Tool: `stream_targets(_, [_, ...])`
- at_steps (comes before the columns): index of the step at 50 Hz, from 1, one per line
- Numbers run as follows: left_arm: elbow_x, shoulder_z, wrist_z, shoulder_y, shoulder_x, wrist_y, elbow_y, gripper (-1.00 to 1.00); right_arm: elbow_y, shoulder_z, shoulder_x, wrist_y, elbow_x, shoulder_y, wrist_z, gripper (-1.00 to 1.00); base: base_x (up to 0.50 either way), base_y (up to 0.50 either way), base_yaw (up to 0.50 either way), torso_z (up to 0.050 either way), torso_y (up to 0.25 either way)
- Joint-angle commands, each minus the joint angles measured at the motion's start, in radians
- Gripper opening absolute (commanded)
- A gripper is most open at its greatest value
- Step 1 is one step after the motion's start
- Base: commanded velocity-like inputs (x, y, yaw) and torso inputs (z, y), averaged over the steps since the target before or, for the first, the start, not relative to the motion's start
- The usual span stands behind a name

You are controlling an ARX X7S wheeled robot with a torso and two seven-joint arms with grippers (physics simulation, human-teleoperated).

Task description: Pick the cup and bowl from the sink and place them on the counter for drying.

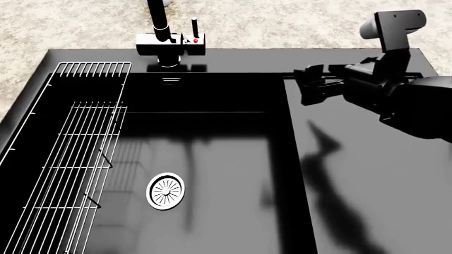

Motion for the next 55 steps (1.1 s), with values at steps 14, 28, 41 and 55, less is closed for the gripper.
stream_targets(14, [0.166, -0.090, 0.424, -0.001, 0.001, 0.135, 0.206, 1.00, -0.006, 0.006, -0.005, 0.019, 0.017, 0.012, 0.014, 1.00, 0.00, 0.00, 0.00, 0.000, 0.000])
stream_targets(28, [0.384, -0.020, 0.758, 0.136, 0.083, 0.458, 0.325, 1.00, -0.046, 0.030, 0.024, 0.004, 0.041, 0.001, 0.028, 1.00, 0.00, 0.00, 0.00, 0.000, 0.000])
stream_targets(41, [0.452, 0.028, 0.824, 0.260, 0.168, 0.715, 0.385, 1.00, -0.048, 0.038, 0.024, 0.017, 0.063, 0.010, 0.039, 1.00, 0.00, 0.00, 0.00, 0.000, 0.000])
stream_targets(55, [0.530, 0.040, 0.904, 0.293, 0.341, 0.755, 0.277, 1.00, -0.090, 0.038, 0.033, 0.040, 0.064, 0.029, 0.111, 1.00, 0.00, 0.00, 0.00, 0.000, 0.000])
